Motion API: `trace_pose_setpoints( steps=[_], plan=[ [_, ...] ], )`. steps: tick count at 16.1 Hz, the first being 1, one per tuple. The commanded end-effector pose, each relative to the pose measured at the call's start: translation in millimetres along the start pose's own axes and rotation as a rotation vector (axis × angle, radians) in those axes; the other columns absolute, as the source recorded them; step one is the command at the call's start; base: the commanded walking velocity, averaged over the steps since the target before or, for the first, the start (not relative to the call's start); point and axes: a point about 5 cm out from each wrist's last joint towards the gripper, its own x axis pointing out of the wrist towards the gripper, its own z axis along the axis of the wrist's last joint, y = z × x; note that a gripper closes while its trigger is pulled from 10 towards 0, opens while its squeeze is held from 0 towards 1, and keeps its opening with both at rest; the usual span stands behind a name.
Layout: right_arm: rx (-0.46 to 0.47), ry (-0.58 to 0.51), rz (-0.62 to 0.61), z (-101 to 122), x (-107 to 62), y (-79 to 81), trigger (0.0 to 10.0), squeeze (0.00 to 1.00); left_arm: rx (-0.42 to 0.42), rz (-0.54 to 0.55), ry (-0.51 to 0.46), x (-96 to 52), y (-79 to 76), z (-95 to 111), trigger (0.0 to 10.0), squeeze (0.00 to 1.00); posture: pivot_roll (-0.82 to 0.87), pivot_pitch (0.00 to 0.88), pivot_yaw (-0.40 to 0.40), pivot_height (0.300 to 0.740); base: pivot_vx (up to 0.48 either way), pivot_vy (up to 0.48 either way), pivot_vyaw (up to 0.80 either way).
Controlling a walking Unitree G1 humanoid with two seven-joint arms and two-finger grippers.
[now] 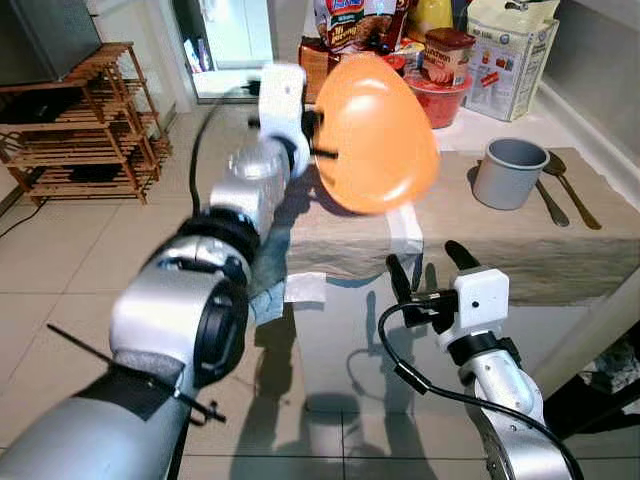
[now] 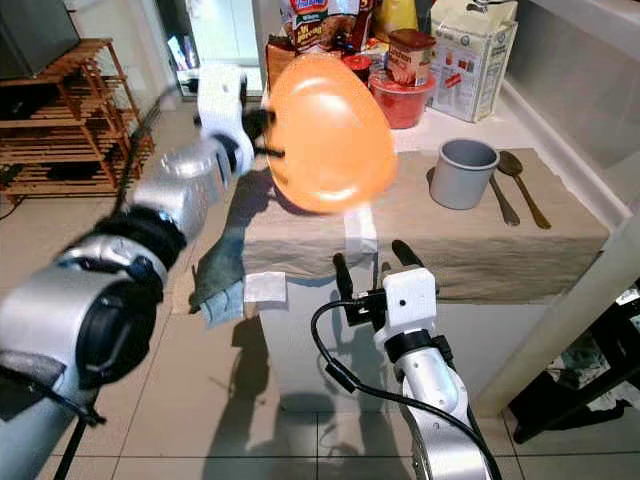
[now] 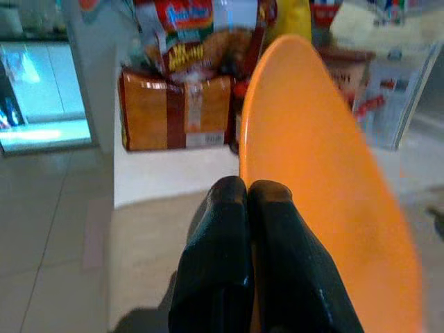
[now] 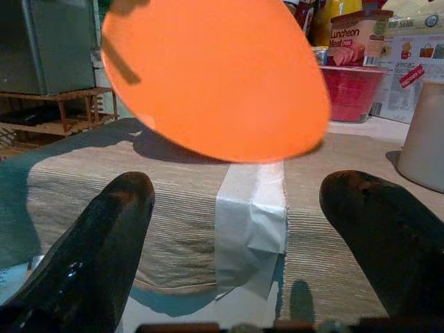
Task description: Setting the table
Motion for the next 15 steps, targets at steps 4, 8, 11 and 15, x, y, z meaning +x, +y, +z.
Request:
trace_pose_setpoints(
  steps=[4,8,11,15],
  plan=[
    [0.004,0.004,-0.002,-2.0,-0.5,1.2,10.0,0.00,-0.048,0.026,-0.082,2.5,2.7,26.9,0.0,0.00,-0.15,0.032,0.082,0.740,0.000,0.000,0.00],
    [0.008,0.008,-0.003,-2.8,-1.1,2.1,10.0,0.00,-0.113,0.015,-0.100,3.7,-1.1,31.3,0.0,0.00,-0.15,0.033,0.084,0.740,0.000,0.000,0.00],
    [0.012,0.012,-0.002,-3.8,-1.3,2.9,10.0,0.00,-0.137,-0.014,-0.116,4.7,-6.8,34.6,0.0,0.00,-0.15,0.034,0.085,0.740,0.000,0.000,0.00],
    [0.015,0.019,-0.001,-5.9,-2.0,4.4,10.0,0.00,-0.188,-0.092,-0.155,8.2,-25.8,50.0,0.0,0.00,-0.14,0.033,0.090,0.740,0.000,0.000,0.00]
  ],
)
